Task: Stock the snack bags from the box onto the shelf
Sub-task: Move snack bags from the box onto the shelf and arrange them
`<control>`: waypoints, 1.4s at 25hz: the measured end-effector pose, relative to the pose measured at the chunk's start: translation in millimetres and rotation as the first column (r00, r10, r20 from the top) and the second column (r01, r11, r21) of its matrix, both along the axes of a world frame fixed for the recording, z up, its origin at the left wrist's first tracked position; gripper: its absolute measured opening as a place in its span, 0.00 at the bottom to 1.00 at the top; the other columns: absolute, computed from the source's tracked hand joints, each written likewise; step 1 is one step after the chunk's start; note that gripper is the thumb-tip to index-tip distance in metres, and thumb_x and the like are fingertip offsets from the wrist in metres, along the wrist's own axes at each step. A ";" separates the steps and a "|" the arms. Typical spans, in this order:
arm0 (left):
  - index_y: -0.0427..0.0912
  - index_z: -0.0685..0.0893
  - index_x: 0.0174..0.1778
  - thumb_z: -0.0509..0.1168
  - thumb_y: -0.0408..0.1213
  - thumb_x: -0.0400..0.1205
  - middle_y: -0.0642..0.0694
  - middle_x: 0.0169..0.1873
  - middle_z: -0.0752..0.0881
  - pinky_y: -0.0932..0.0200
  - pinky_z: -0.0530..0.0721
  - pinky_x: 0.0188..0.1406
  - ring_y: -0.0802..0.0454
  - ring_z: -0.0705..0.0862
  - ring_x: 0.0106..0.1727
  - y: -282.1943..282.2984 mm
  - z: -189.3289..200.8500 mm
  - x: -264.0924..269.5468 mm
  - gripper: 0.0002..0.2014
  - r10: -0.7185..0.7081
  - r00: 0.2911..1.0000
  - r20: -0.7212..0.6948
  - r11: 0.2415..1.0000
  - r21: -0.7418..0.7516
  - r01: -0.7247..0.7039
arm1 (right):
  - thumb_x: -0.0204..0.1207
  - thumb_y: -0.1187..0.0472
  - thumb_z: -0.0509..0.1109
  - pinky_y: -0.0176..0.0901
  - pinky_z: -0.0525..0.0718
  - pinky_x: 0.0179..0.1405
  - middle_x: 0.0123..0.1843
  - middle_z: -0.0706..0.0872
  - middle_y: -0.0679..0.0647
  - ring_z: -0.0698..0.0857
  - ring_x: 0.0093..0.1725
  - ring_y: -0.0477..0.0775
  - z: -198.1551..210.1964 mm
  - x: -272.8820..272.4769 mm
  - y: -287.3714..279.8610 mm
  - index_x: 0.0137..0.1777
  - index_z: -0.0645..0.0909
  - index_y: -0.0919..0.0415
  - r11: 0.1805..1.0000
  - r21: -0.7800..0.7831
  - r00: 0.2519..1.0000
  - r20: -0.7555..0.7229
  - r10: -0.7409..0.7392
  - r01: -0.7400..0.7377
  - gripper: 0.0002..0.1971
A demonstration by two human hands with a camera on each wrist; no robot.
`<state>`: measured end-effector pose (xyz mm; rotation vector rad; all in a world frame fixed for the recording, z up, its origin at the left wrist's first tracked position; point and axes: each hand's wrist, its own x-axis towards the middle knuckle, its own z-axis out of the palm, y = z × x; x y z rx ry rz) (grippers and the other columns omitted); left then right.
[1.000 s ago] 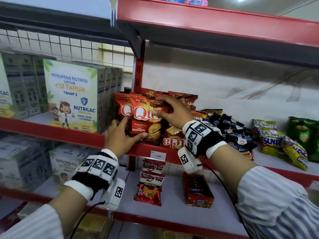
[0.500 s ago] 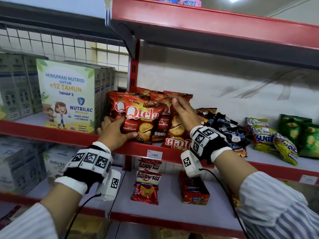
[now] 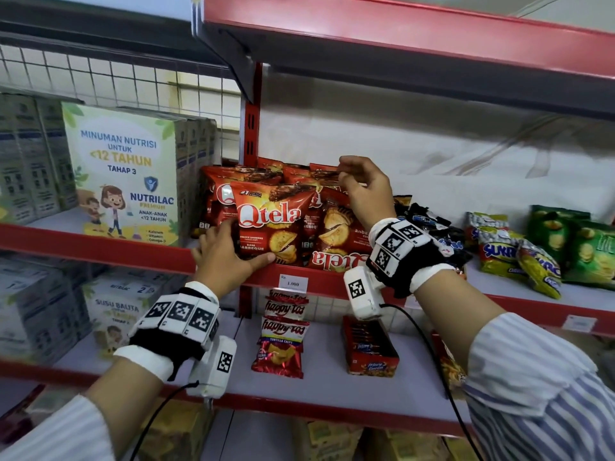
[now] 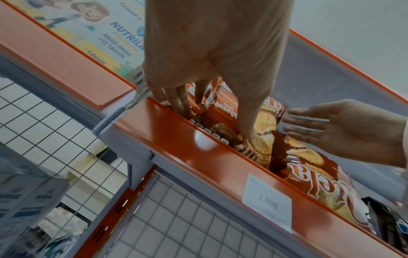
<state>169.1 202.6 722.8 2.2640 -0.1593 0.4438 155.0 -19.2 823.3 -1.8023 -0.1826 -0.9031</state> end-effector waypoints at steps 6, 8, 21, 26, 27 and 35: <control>0.42 0.67 0.73 0.76 0.48 0.71 0.35 0.66 0.68 0.40 0.73 0.69 0.38 0.71 0.68 -13.5 -12.9 -24.1 0.38 0.044 0.936 0.350 0.938 -0.337 0.082 | 0.77 0.69 0.67 0.27 0.81 0.47 0.44 0.85 0.50 0.83 0.46 0.43 -14.5 -32.6 -3.5 0.57 0.82 0.57 0.995 -0.082 0.992 0.119 -0.041 0.051 0.12; 0.39 0.74 0.67 0.73 0.43 0.76 0.37 0.62 0.70 0.44 0.76 0.66 0.39 0.74 0.64 -23.4 -13.5 -33.2 0.26 0.050 0.903 0.428 0.932 -0.344 0.112 | 0.78 0.70 0.67 0.31 0.82 0.46 0.45 0.85 0.51 0.83 0.46 0.45 -24.7 -45.8 -7.6 0.57 0.82 0.58 0.993 -0.104 0.988 0.147 -0.046 0.061 0.11; 0.36 0.80 0.48 0.63 0.32 0.84 0.39 0.45 0.79 0.48 0.78 0.51 0.39 0.79 0.48 -170.5 -64.2 -125.4 0.03 -0.106 0.919 0.380 0.901 -0.355 0.250 | 0.78 0.70 0.66 0.38 0.83 0.43 0.48 0.86 0.58 0.84 0.45 0.56 -128.1 -148.9 -116.5 0.57 0.83 0.62 0.998 -0.002 0.996 0.056 -0.063 0.063 0.10; 0.38 0.75 0.56 0.63 0.33 0.83 0.37 0.49 0.81 0.56 0.79 0.43 0.44 0.79 0.46 -210.5 -128.0 -154.9 0.07 -0.176 0.973 0.149 0.864 -0.450 0.225 | 0.77 0.68 0.68 0.27 0.76 0.44 0.41 0.80 0.49 0.81 0.43 0.49 -207.8 -185.3 -150.6 0.58 0.83 0.58 0.992 -0.115 0.989 -0.131 -0.062 0.047 0.11; 0.38 0.75 0.57 0.63 0.33 0.83 0.40 0.49 0.81 0.59 0.77 0.42 0.46 0.79 0.46 -215.8 -144.6 -157.7 0.08 -0.187 0.978 0.092 0.871 -0.445 0.208 | 0.76 0.68 0.68 0.23 0.74 0.44 0.43 0.80 0.50 0.80 0.43 0.46 -225.7 -192.3 -155.0 0.59 0.83 0.57 0.988 -0.149 0.981 -0.185 -0.057 0.030 0.12; 0.42 0.73 0.55 0.65 0.26 0.81 0.48 0.43 0.80 0.58 0.80 0.48 0.46 0.81 0.50 -226.6 -299.0 -170.0 0.12 -0.221 0.887 -0.405 0.903 -0.430 0.029 | 0.77 0.64 0.65 0.48 0.79 0.59 0.45 0.78 0.44 0.80 0.56 0.55 -386.5 -226.1 -183.6 0.69 0.76 0.51 0.915 -0.324 0.734 -0.677 -0.047 -0.240 0.20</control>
